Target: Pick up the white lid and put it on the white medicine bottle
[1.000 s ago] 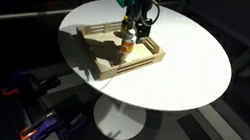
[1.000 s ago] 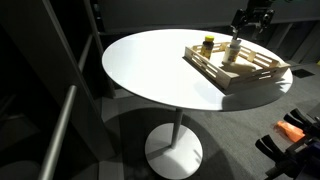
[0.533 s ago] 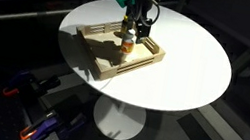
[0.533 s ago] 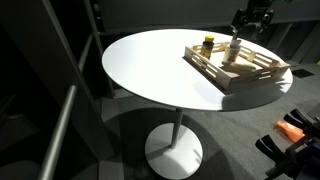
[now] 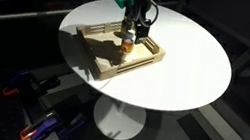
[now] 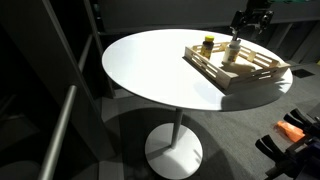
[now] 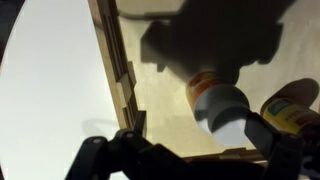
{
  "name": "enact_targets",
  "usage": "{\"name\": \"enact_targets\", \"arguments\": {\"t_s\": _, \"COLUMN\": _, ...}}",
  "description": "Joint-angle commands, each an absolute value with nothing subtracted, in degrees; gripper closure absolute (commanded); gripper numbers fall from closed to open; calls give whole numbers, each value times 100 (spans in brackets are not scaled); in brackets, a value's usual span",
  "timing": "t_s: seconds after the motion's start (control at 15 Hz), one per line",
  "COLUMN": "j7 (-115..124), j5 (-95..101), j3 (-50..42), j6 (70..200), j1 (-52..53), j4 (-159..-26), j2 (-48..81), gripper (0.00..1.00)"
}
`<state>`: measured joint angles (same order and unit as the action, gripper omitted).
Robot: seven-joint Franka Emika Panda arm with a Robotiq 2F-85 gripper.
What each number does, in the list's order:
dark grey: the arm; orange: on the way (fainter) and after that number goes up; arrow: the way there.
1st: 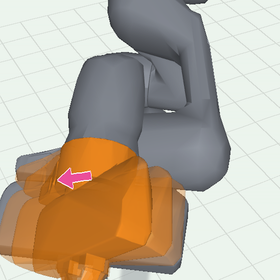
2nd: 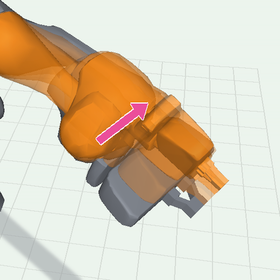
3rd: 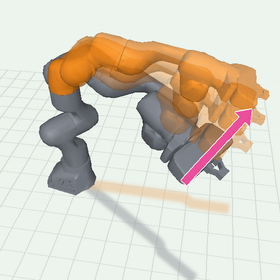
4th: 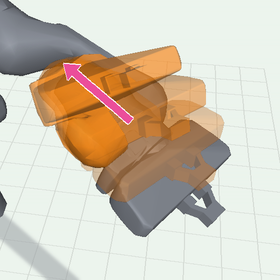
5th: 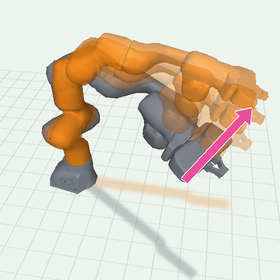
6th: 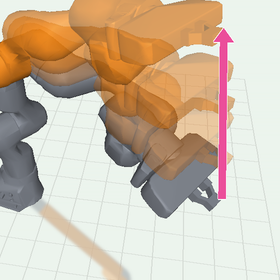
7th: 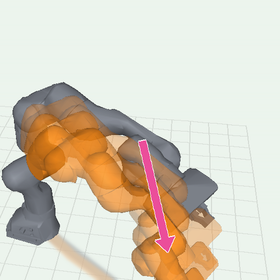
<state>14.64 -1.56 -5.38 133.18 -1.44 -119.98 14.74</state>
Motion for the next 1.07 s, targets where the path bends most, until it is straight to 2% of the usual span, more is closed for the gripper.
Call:
{"name": "enact_targets", "arguments": {"t_s": 0.0, "j7": 1468, "j5": -151, "j3": -513, "j6": 13290, "j1": -155, "j4": -12045, "j2": 1346, "gripper": 0}}
{"name": "enact_targets", "arguments": {"t_s": 0.47, "j7": 1271, "j5": -310, "j3": -452, "j6": 13125, "j1": -200, "j4": -12189, "j2": 902, "gripper": 0}}
{"name": "enact_targets", "arguments": {"t_s": 1.0, "j7": 1095, "j5": -268, "j3": -461, "j6": 11710, "j1": -242, "j4": -12452, "j2": 0, "gripper": 0}}
